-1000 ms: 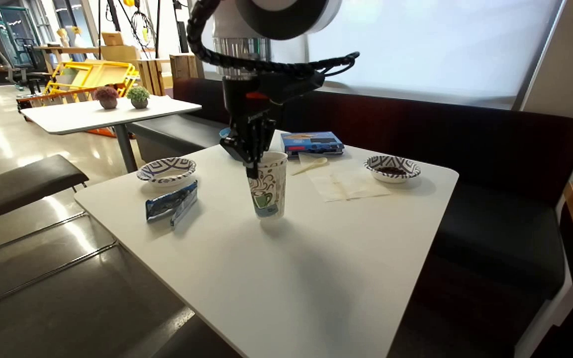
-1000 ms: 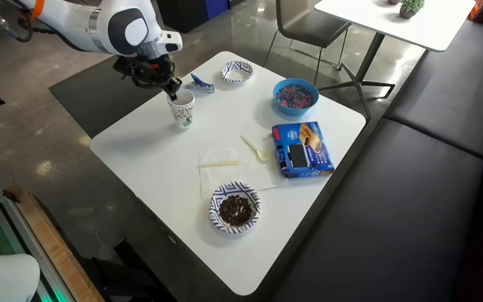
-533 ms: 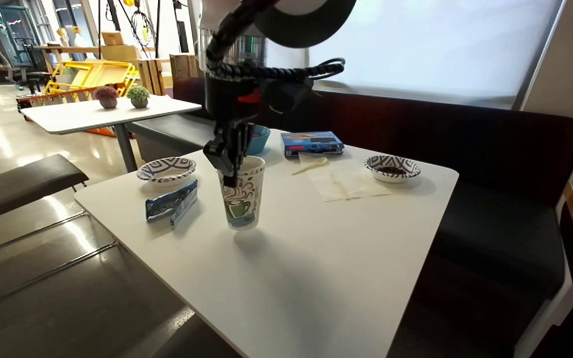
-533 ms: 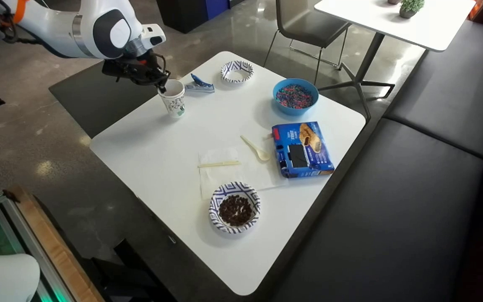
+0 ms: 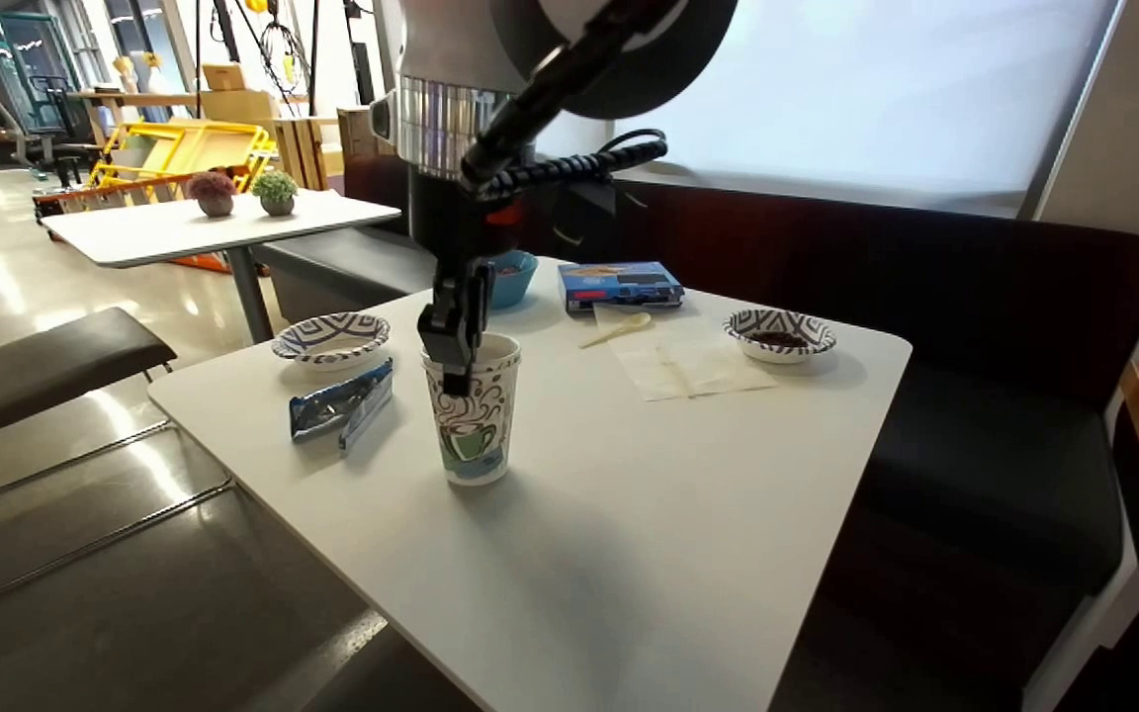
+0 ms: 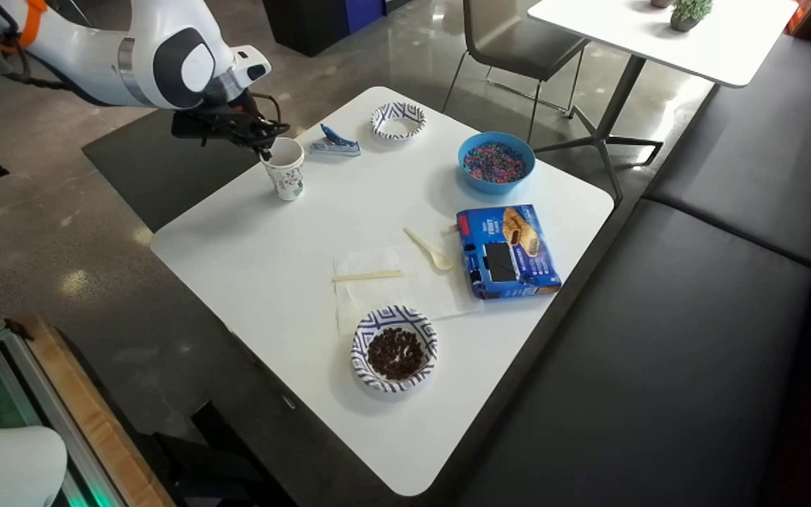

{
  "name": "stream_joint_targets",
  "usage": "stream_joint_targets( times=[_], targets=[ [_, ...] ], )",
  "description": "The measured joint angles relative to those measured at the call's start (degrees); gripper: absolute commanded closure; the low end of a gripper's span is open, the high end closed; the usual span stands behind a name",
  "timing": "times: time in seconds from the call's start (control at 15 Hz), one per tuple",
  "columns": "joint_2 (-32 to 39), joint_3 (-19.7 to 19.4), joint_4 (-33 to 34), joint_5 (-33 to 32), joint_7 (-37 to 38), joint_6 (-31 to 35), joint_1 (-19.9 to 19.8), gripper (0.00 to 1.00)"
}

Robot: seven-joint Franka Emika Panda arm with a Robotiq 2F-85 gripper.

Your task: Move the cup and bowl to the left

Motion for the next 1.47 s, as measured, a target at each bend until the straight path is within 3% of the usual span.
stream_joint_targets(
  times=[0.27, 0.53, 0.93, 1.2, 1.47],
  targets=[
    [-1.3, 0.3, -0.7, 0.0, -2.3, -0.1, -0.2, 0.31],
    [-6.2, 4.4, -2.9, 4.4, -4.0, -3.4, -3.9, 0.01],
    [-9.0, 2.6, 1.0, 14.1, -3.4, -4.4, -12.1, 0.0],
    [-2.5, -0.2, 12.1, 17.8, -1.6, -4.7, -16.7, 0.0],
    [6.4, -3.1, 25.2, 18.7, 6.0, -6.2, -17.8, 0.0]
  ],
)
